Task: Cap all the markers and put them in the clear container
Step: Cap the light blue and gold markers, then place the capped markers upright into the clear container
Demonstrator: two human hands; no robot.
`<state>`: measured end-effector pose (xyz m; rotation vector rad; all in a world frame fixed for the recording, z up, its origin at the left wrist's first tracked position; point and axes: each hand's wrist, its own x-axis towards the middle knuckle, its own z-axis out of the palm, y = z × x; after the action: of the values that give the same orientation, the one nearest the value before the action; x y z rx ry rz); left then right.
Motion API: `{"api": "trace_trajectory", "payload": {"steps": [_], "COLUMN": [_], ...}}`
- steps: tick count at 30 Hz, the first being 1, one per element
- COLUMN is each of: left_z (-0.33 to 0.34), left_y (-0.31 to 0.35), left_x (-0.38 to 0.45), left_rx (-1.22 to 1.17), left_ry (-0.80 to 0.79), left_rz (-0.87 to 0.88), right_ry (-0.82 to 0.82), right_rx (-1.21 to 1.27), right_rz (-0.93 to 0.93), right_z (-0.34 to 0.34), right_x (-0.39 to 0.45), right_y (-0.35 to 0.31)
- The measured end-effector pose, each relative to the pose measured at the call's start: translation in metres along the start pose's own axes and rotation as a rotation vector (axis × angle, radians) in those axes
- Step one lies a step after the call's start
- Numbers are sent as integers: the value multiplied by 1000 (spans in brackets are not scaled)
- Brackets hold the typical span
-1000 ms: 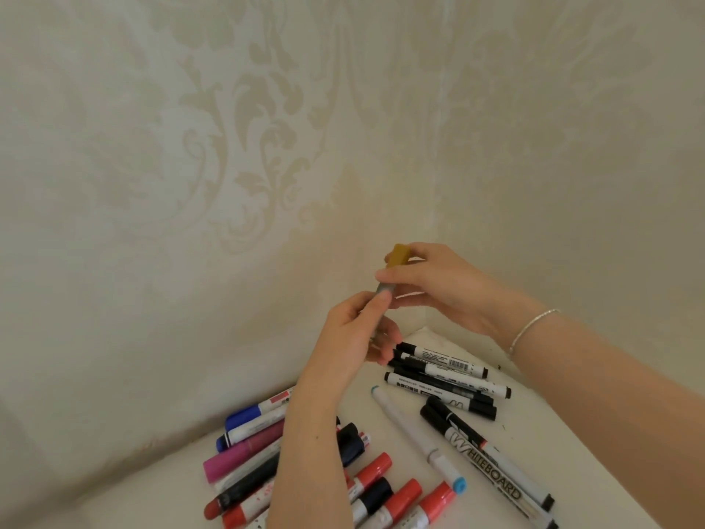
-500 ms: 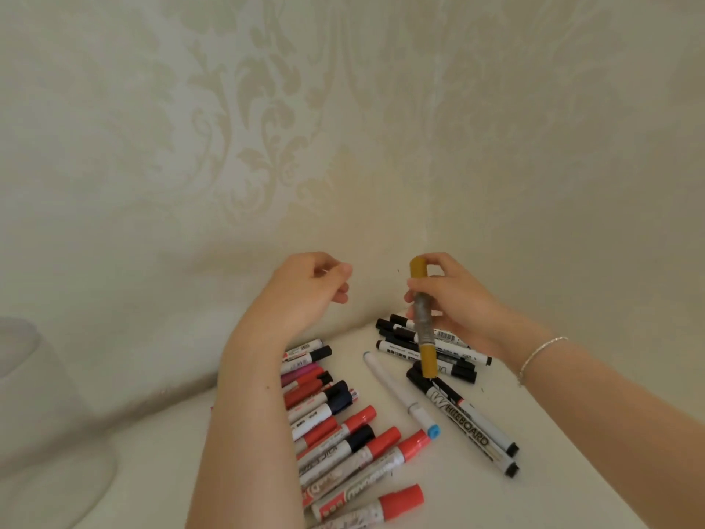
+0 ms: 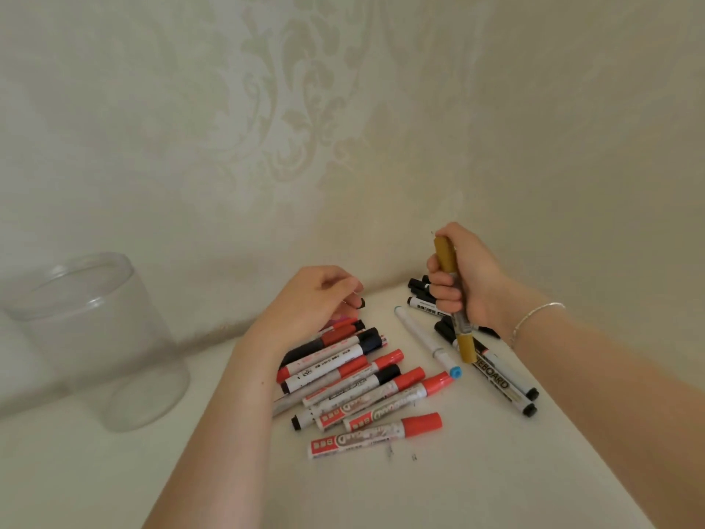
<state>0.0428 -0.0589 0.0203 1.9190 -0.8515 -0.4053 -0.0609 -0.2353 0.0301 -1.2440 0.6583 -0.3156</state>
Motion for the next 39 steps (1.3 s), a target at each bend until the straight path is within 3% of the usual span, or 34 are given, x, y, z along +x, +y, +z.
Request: {"api": "trace_trajectory", "payload": {"steps": [8,16,19,22,25,27,33,36,39], "left_z": [17,81,94,91,74,62,42,38,34], "left_y": [-11,-11,-13,-13,-9,-6,9,14,18], "left_x": [5,22,31,41,44,46,48,47,42], "left_rx": [69,845,931,823,342,142,-263,-144,61], "left_ry": [-3,-352,-364,-236,-61,-5,-116,-68,58], "left_rz": [33,441,517,536,364,282,144,158,215], "right_ry": [83,126,112,112,139,153,71,-99,-63], "right_rx": [-62,-95,-55,44,131,134,-123,-117,-109], "right_rz": [-86,-156,-203,-241,-297,-331,-309,-278,-256], "right_z": [4,0,-3,-8,-13,-13,10,23,33], "right_x": [6,8,4,0,-2,0,14,16,20], "right_y": [2,-11,-17,-20,-23,-24,-18,-10,-1]}}
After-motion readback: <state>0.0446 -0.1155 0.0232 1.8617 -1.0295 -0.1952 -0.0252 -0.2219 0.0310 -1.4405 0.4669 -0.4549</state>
